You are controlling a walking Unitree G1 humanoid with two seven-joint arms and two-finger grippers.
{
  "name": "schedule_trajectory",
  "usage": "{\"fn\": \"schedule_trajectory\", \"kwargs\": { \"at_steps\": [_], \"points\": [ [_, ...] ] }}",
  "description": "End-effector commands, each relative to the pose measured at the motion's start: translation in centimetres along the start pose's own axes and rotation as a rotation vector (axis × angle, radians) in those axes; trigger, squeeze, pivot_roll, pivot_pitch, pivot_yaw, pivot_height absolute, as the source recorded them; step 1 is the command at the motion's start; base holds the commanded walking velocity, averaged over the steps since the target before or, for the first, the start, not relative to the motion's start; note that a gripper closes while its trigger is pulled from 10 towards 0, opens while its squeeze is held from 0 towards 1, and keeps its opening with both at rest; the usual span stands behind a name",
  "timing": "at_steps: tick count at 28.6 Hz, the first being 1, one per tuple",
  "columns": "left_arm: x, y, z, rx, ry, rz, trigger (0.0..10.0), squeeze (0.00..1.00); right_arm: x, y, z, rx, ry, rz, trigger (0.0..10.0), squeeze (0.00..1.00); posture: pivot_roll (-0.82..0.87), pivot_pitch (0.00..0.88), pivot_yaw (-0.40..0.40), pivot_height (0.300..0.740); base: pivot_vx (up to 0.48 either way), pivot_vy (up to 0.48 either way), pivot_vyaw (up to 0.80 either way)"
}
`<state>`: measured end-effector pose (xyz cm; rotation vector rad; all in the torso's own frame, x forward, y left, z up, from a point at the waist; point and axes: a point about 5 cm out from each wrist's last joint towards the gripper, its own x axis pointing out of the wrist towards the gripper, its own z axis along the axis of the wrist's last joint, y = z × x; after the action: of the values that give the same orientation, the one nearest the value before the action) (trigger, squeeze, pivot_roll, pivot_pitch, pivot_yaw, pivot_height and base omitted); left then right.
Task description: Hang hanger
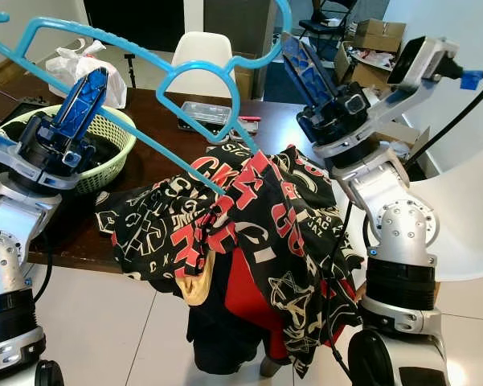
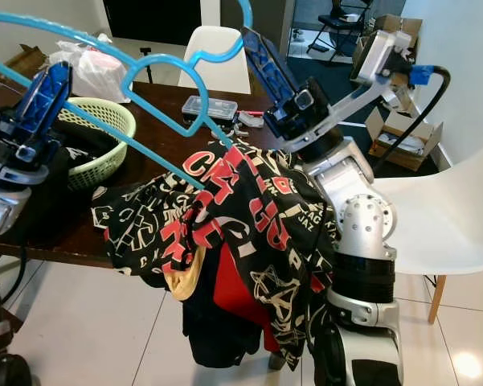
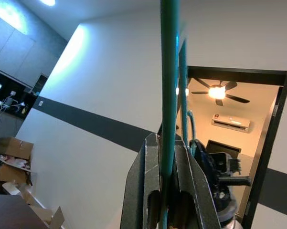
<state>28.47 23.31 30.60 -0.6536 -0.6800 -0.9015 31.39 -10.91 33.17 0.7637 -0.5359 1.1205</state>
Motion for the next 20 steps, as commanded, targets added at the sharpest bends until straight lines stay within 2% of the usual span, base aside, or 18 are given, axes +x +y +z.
{"fn": "schedule_trajectory", "kwargs": {
  "at_steps": [1, 8, 12, 13, 15, 16, 17, 18, 20],
  "points": [
    [0.1, -0.5, 0.2, 0.007, 0.017, -0.032, 0.0, 0.0, 0.2, 0.0, 0.0, -0.009, 0.001, -0.003, 10.0, 1.0, 0.05, 0.068, -0.062, 0.74, 0.0, 0.0, 0.0],
    [-0.1, -0.9, 0.5, 0.003, 0.016, -0.059, 0.0, 0.0, 0.0, 0.0, 0.1, 0.004, -0.013, 0.011, 10.0, 1.0, 0.05, 0.061, -0.064, 0.74, 0.0, 0.0, 0.0],
    [0.0, -0.8, 1.0, 0.037, 0.02, -0.059, 0.0, 0.0, -0.2, -0.2, 0.1, -0.013, 0.002, 0.01, 10.0, 1.0, 0.05, 0.063, -0.062, 0.74, 0.0, 0.0, 0.0],
    [0.2, -0.9, 2.5, 0.122, 0.031, -0.058, 0.0, 0.0, -1.1, -0.6, 0.0, -0.073, 0.065, -0.006, 10.0, 1.0, 0.05, 0.067, -0.064, 0.74, 0.0, 0.0, 0.0],
    [0.2, -0.9, 3.2, 0.154, 0.035, -0.058, 0.0, 0.0, -1.4, -0.9, 0.0, -0.097, 0.089, -0.018, 10.0, 1.0, 0.05, 0.067, -0.064, 0.74, 0.0, 0.0, 0.0],
    [0.2, -1.0, 3.9, 0.198, 0.046, -0.055, 0.0, 0.0, -1.8, -1.2, 0.0, -0.13, 0.119, -0.045, 10.0, 1.0, 0.05, 0.07, -0.063, 0.74, 0.0, 0.0, 0.0],
    [0.3, -0.9, 5.0, 0.287, 0.085, -0.034, 0.0, 0.0, -2.5, -2.2, -0.2, -0.187, 0.171, -0.117, 10.0, 0.32, 0.05, 0.07, -0.063, 0.74, 0.0, 0.0, 0.0],
    [0.4, -0.9, 5.8, 0.348, 0.112, -0.019, 0.0, 0.0, -2.9, -2.9, -0.4, -0.226, 0.207, -0.165, 10.0, 0.0, 0.05, 0.076, -0.064, 0.74, 0.0, 0.0, 0.0],
    [0.4, -0.9, 5.8, 0.348, 0.112, -0.019, 0.0, 0.0, -2.9, -2.9, -0.4, -0.226, 0.207, -0.165, 10.0, 0.0, 0.05, 0.076, -0.064, 0.74, 0.0, 0.0, 0.0]
  ]
}}
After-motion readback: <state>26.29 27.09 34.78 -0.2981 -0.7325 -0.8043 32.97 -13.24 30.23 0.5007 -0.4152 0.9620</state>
